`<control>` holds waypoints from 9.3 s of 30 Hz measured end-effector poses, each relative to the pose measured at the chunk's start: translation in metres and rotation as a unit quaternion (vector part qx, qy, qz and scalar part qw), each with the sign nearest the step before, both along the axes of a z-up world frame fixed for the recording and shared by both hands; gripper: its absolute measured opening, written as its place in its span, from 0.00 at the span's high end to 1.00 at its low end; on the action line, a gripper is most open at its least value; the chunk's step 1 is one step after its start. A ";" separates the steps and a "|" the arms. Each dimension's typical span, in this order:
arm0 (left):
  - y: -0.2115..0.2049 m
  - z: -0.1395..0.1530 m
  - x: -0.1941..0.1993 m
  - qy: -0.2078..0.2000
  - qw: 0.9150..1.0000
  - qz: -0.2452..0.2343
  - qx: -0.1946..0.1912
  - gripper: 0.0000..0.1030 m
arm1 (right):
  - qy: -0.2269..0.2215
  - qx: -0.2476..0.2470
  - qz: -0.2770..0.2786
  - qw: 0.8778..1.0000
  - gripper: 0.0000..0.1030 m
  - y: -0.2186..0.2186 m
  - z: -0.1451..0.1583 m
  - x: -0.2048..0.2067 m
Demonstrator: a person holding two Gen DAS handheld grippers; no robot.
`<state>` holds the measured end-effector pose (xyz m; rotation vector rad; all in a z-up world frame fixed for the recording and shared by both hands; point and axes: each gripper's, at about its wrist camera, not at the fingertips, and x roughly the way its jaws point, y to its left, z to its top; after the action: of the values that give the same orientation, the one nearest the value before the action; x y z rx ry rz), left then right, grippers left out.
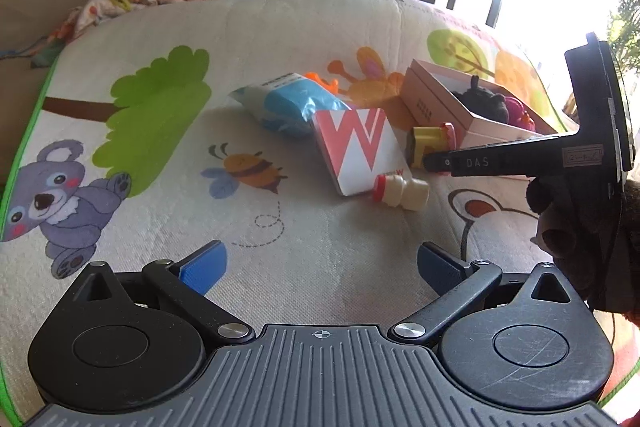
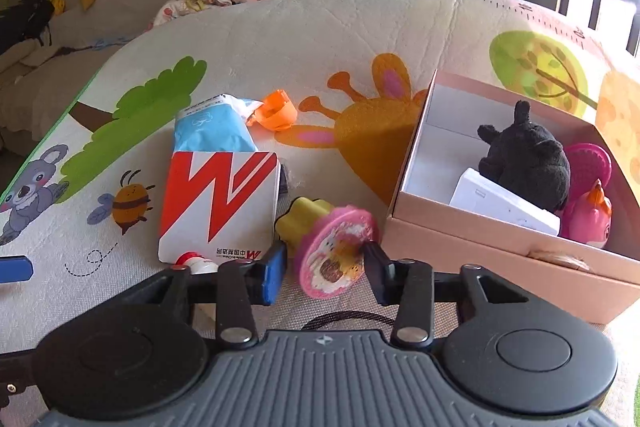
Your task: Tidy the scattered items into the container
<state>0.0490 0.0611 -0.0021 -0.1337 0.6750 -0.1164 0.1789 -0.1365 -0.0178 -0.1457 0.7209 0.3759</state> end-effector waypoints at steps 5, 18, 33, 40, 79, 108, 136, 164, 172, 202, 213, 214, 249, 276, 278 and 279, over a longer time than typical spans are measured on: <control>-0.005 0.001 0.002 0.005 1.000 -0.002 0.004 0.00 | -0.026 -0.008 0.005 1.000 0.81 -0.007 0.006 -0.012; -0.048 0.004 0.000 -0.005 0.998 -0.065 0.011 0.00 | -0.109 -0.181 0.076 0.974 0.82 -0.049 0.026 -0.106; -0.047 0.010 -0.013 -0.008 0.998 -0.047 0.037 0.00 | -0.113 -0.071 0.091 0.987 0.53 -0.043 0.025 -0.156; -0.068 0.004 -0.007 -0.021 0.996 -0.063 0.062 0.00 | -0.091 0.050 -0.032 0.994 0.08 -0.112 0.025 -0.158; -0.091 -0.014 0.068 -0.033 0.990 -0.064 0.118 0.18 | -0.040 0.030 -0.061 0.997 0.00 -0.106 -0.036 -0.176; -0.077 -0.013 -0.022 -0.018 0.991 -0.108 0.072 0.53 | -0.072 0.050 -0.027 0.996 0.02 -0.083 0.001 -0.129; -0.141 0.051 -0.010 -0.123 0.964 -0.202 0.122 0.52 | -0.090 0.014 -0.042 0.995 0.46 -0.146 0.078 -0.170; -0.152 0.042 0.186 -0.112 0.971 -0.203 0.065 0.12 | -0.066 0.101 -0.073 0.990 0.46 -0.139 0.114 0.094; -0.102 0.025 0.123 -0.095 0.979 -0.168 0.066 0.07 | -0.094 0.096 -0.064 0.989 0.22 -0.106 0.103 0.122; 0.055 0.000 0.002 -0.014 0.996 0.087 0.000 0.00 | -0.046 -0.058 0.094 0.993 0.09 0.083 0.013 -0.002; 0.043 -0.003 -0.003 -0.009 0.997 0.071 -0.007 0.00 | -0.021 -0.064 0.083 0.994 0.19 0.085 -0.005 0.001; 0.042 -0.003 -0.002 -0.009 0.997 0.070 -0.006 0.00 | -0.025 -0.065 0.083 0.994 0.19 0.081 -0.003 -0.004; -0.057 0.011 0.115 0.019 0.999 0.031 0.003 0.00 | -0.062 0.043 -0.048 0.996 0.11 -0.093 -0.007 -0.124; -0.078 -0.014 0.145 0.012 0.992 0.026 0.123 0.51 | -0.052 0.085 -0.082 0.992 0.05 -0.115 -0.024 -0.130; -0.076 -0.013 0.131 0.010 0.992 0.007 0.125 0.51 | -0.054 0.081 -0.077 0.992 0.05 -0.111 -0.023 -0.131; -0.073 -0.013 0.121 0.012 0.993 -0.007 0.121 0.51 | -0.054 0.080 -0.074 0.993 0.05 -0.109 -0.022 -0.131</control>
<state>0.1704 -0.0123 -0.0147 0.1021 0.7097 -0.0458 0.0478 -0.2459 -0.0403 0.0385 0.5882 0.2795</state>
